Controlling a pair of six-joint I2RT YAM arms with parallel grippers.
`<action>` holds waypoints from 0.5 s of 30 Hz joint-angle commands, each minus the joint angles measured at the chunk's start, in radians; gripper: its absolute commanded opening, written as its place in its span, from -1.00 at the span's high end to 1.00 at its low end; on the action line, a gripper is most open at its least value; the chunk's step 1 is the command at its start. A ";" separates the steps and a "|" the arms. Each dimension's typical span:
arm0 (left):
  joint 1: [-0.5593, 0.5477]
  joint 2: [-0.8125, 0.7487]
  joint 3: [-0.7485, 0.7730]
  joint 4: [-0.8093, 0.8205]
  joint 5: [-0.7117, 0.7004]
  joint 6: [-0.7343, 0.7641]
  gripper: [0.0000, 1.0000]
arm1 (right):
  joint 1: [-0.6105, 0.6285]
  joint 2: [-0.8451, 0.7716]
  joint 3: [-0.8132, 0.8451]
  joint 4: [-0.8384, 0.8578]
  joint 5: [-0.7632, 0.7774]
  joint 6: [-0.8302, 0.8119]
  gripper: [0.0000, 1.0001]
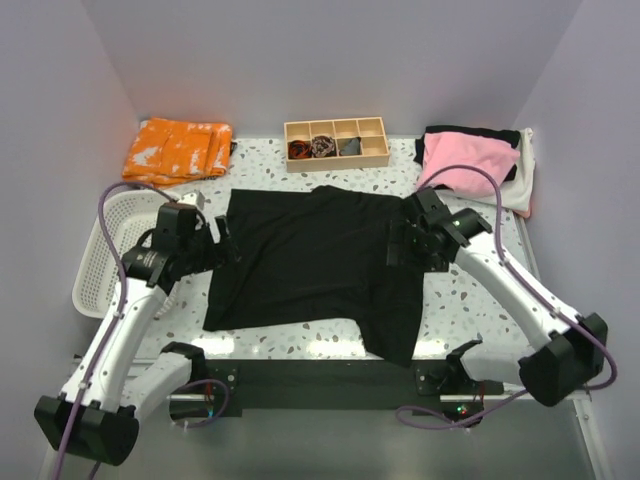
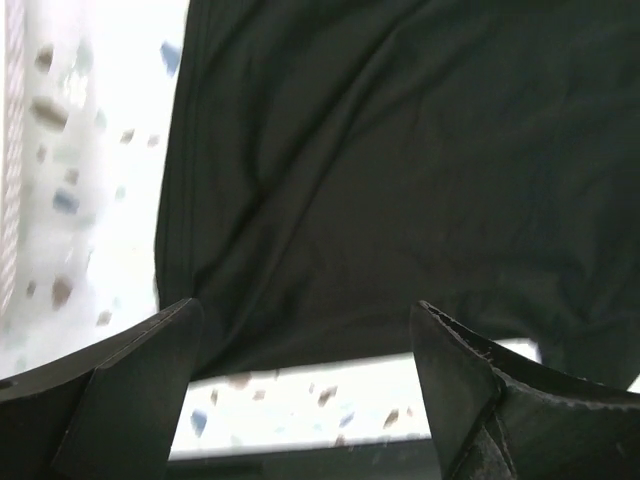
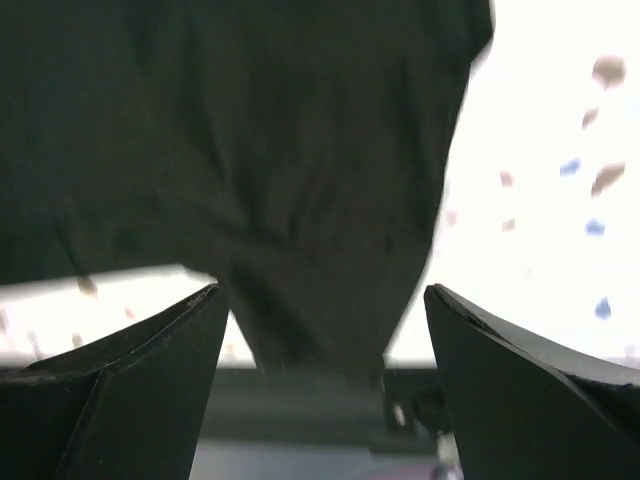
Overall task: Fold and stack the t-shirts
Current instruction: Flatten out the tshirt
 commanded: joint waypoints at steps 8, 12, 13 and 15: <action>0.004 0.579 0.186 0.683 -0.126 0.011 -0.76 | -0.184 0.618 0.427 0.380 0.145 -0.061 -0.62; 0.040 0.777 0.338 0.706 -0.141 0.007 -0.80 | -0.262 0.789 0.606 0.432 0.068 -0.111 -0.61; 0.055 0.843 0.392 0.709 -0.138 0.003 -0.81 | -0.291 0.817 0.636 0.440 0.036 -0.122 -0.61; 0.073 0.903 0.464 0.721 -0.138 0.006 -0.81 | -0.311 0.910 0.712 0.457 -0.033 -0.163 -0.61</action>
